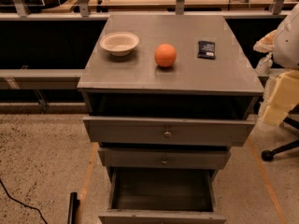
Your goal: Place rxbar blueberry into bottom drawer
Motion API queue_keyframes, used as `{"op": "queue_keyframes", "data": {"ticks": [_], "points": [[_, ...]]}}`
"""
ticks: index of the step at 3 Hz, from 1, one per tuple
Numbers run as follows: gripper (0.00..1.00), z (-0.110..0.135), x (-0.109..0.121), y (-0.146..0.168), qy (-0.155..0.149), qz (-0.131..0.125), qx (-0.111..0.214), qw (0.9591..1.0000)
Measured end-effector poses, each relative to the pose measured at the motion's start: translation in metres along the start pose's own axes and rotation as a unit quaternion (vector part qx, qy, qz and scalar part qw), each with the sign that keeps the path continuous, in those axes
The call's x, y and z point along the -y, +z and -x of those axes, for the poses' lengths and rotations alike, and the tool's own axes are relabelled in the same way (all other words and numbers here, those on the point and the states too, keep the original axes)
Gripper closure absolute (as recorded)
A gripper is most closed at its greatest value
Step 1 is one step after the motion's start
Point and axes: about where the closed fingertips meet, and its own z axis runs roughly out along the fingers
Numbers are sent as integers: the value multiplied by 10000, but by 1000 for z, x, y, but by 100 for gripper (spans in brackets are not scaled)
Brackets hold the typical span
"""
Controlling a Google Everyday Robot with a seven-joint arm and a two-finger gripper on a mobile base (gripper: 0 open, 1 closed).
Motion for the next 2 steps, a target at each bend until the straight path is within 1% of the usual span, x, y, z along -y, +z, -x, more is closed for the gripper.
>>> {"op": "queue_keyframes", "data": {"ticks": [1, 2], "points": [[0, 0, 0, 0, 0, -1, 0, 10000], [0, 4, 19, 7, 328, 135, 254, 9990]]}}
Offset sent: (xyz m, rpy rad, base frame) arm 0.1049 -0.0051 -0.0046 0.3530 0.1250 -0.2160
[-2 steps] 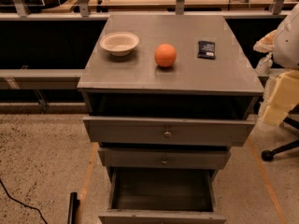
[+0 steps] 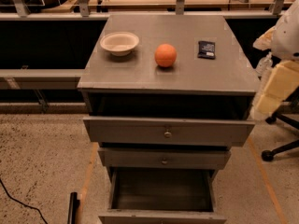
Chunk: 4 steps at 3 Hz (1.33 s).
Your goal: Place rxbar blueberry into bottom drawer
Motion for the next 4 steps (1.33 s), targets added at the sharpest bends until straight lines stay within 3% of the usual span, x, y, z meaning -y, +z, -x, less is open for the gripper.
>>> {"op": "queue_keyframes", "data": {"ticks": [1, 2, 3, 4], "points": [[0, 6, 51, 26, 971, 384, 487, 9933], [0, 14, 118, 60, 2194, 508, 894, 9702], [0, 33, 191, 56, 3245, -259, 1105, 9391], [0, 32, 186, 59, 3282, -144, 1100, 9381]]}}
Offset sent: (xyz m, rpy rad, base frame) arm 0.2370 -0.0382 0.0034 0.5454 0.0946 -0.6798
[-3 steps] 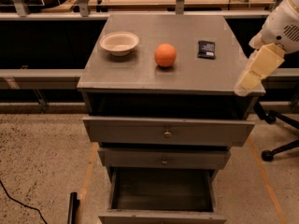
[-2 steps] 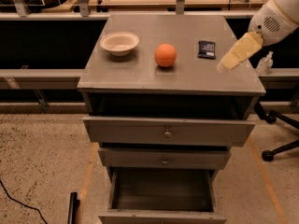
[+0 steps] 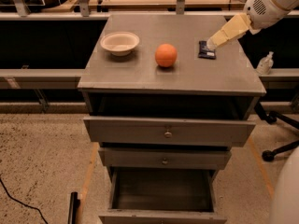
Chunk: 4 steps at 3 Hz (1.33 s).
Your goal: Place rxbar blueberry into bottom drawer
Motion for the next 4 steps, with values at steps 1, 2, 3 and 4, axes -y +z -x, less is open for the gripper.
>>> {"op": "queue_keyframes", "data": {"ticks": [1, 2, 3, 4], "points": [[0, 8, 4, 18, 306, -22, 69, 9995], [0, 27, 20, 18, 1155, -404, 312, 9920], [0, 35, 29, 12, 1965, -853, 427, 9759], [0, 38, 33, 15, 2581, -1339, 430, 9558]]}}
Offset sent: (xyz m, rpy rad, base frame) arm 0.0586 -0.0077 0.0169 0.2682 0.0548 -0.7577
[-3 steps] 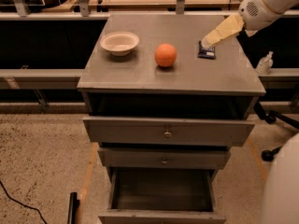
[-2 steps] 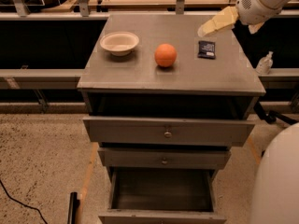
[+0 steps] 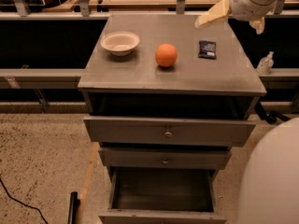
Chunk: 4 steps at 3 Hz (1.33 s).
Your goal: Place rxbar blueberry into bottom drawer
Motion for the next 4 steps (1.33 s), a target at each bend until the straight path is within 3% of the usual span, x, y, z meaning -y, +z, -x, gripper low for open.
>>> {"op": "queue_keyframes", "data": {"ticks": [1, 2, 4], "points": [[0, 10, 2, 27, 634, -234, 209, 9975], [0, 18, 16, 60, 803, -351, 182, 9960], [0, 26, 26, 134, 515, -590, -250, 9966]]}}
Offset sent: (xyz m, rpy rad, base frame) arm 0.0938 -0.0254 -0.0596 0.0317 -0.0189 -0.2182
